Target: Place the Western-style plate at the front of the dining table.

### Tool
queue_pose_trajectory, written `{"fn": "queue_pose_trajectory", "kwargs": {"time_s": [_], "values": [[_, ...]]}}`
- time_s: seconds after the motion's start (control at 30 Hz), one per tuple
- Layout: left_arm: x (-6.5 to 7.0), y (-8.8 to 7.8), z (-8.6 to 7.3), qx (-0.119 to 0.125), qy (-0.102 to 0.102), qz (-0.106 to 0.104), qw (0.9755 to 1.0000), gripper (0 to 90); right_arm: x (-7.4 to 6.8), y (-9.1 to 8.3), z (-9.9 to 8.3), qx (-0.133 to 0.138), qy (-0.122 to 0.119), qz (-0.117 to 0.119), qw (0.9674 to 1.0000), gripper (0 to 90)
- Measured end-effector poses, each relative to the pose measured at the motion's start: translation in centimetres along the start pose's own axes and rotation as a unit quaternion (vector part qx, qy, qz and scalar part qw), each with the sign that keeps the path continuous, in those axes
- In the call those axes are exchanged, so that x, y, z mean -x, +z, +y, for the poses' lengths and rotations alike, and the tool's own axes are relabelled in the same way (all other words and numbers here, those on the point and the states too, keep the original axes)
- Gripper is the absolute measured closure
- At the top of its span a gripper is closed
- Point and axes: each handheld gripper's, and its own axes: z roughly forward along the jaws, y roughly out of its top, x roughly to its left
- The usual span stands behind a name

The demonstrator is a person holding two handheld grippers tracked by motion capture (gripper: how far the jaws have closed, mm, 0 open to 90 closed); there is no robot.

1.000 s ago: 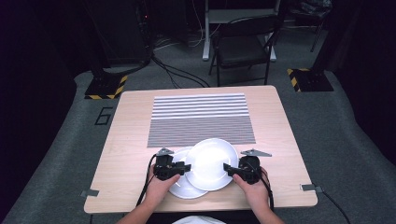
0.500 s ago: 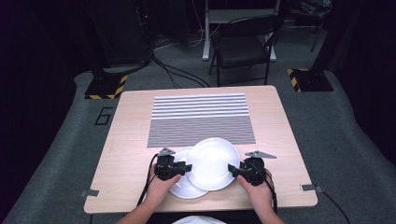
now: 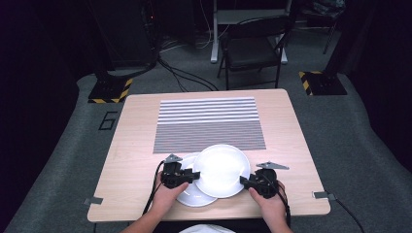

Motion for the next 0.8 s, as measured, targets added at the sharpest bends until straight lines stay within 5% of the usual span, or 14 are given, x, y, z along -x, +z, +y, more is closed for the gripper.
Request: {"fn": "queue_pose_trajectory", "kwargs": {"time_s": [0.3,0.8], "values": [[0.4,0.0,-0.5,-0.004,-0.011,-0.020,0.9997,53.3,-0.2,0.5,-0.3,-0.001,0.000,-0.006,1.0000,51.5],[1.7,0.0,-0.8,0.001,-0.010,-0.013,0.9999,48.1,-0.8,1.1,-0.7,-0.013,0.014,-0.009,0.9998,42.3]]}}
